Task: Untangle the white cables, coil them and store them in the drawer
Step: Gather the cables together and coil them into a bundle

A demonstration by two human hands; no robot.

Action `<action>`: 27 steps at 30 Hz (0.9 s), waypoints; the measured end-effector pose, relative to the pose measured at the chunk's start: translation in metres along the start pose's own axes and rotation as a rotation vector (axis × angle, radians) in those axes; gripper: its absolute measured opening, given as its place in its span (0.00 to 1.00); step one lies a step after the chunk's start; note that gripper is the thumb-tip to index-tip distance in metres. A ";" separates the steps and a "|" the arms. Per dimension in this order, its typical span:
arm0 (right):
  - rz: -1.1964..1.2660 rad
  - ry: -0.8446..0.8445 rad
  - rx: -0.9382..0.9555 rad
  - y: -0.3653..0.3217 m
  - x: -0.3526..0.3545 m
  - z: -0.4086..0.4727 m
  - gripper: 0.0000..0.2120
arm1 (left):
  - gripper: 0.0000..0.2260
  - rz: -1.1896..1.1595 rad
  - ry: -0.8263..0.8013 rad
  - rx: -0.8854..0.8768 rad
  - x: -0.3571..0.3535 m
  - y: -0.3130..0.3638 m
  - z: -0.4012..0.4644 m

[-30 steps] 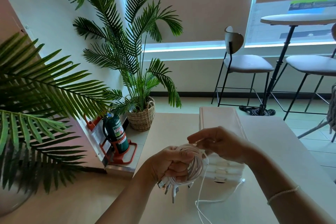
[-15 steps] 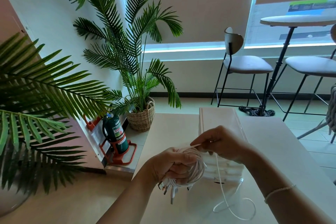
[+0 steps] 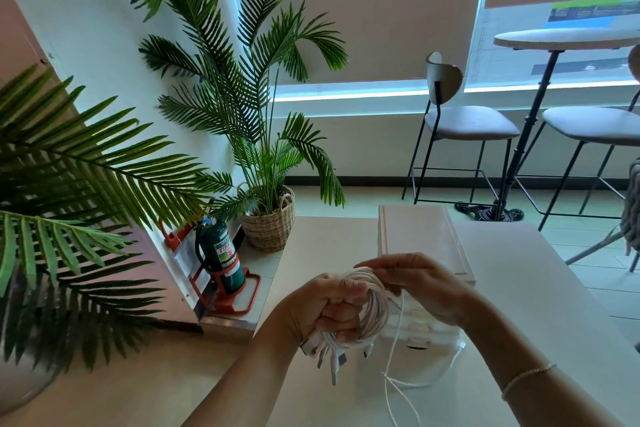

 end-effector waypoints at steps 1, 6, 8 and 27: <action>0.021 -0.033 -0.014 0.001 -0.001 -0.002 0.08 | 0.15 -0.015 -0.003 -0.004 0.000 -0.001 0.001; -0.439 -0.133 -0.045 0.007 -0.001 -0.005 0.14 | 0.14 -0.014 0.091 0.011 0.006 -0.011 0.001; -0.620 -0.101 -0.048 0.009 0.000 -0.002 0.11 | 0.15 0.013 0.176 0.002 0.010 -0.016 0.002; -0.517 -0.044 -0.117 0.014 0.010 0.011 0.09 | 0.04 0.428 0.587 0.153 0.017 -0.006 -0.004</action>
Point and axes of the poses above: each hand's wrist, its own z-axis towards the middle knuckle, its own x-axis out of the back of the hand, y = z × x, the point moved 2 cm from there along z, towards the middle knuckle, and after that the axes turned 9 degrees about z, right-handed, at the moved point
